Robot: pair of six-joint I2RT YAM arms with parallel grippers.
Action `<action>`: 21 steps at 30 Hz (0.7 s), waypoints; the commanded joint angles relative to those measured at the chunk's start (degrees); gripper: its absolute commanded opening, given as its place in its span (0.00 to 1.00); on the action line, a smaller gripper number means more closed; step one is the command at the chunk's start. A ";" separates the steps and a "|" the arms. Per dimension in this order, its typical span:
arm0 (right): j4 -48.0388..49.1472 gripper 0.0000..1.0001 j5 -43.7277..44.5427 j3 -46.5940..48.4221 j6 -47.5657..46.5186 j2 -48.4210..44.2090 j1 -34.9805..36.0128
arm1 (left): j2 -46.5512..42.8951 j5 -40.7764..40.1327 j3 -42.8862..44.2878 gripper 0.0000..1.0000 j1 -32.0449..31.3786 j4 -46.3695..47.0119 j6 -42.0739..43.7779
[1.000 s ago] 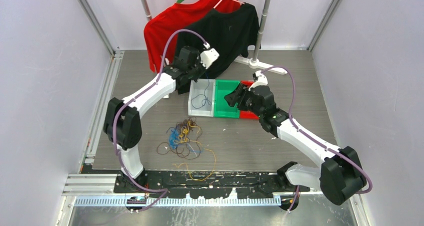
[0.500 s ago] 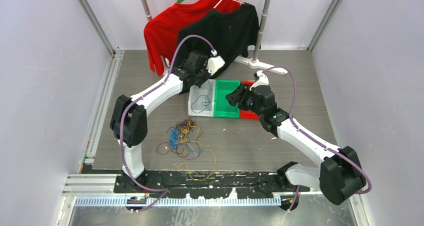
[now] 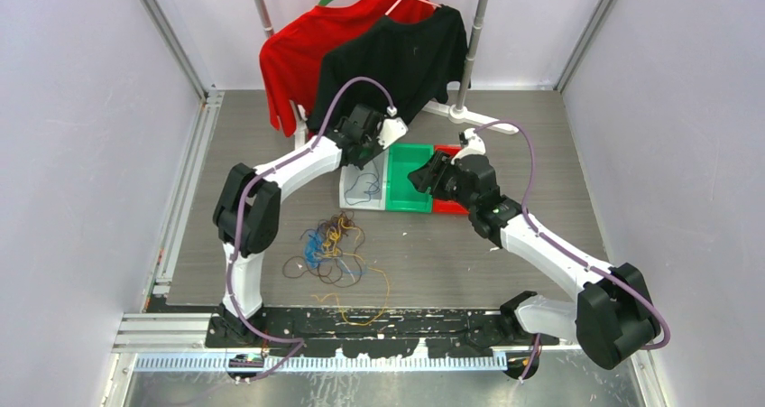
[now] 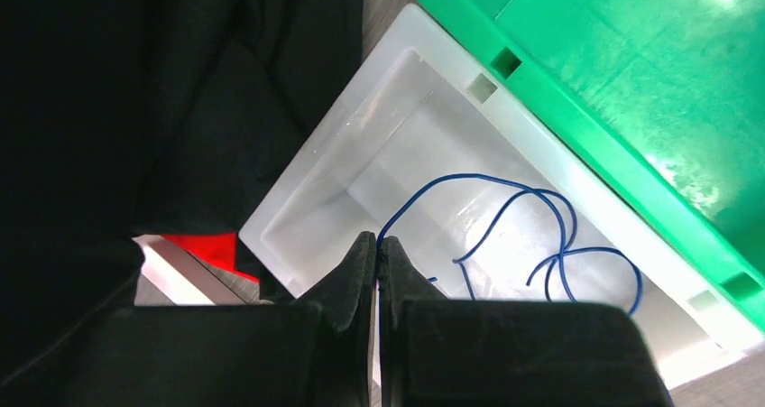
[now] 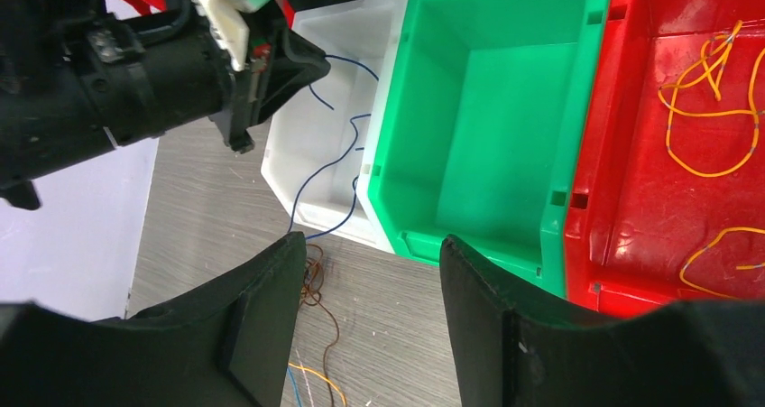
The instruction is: Untangle the cables
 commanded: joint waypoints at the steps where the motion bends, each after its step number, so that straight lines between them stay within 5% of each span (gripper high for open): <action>1: 3.16 0.61 -0.25 0.13 0.12 -1.36 -0.48 | 1.96 -2.26 2.81 0.02 -0.12 0.42 1.51; 4: 3.16 0.61 -0.55 0.48 -0.06 -1.40 -0.57 | 2.23 -1.53 6.10 0.22 -0.02 -3.62 1.50; 6: 3.00 0.61 -0.78 0.86 -0.19 -1.28 -0.59 | 0.87 0.01 7.61 0.46 0.33 -6.02 1.09; 14: 2.12 0.62 -2.24 2.35 0.24 0.14 -0.59 | -7.20 8.29 13.06 0.94 1.62 -17.60 -1.60; 21: -0.03 0.65 -3.40 3.09 -0.95 0.41 1.46 | -15.23 15.60 10.23 0.99 5.81 -28.35 -1.20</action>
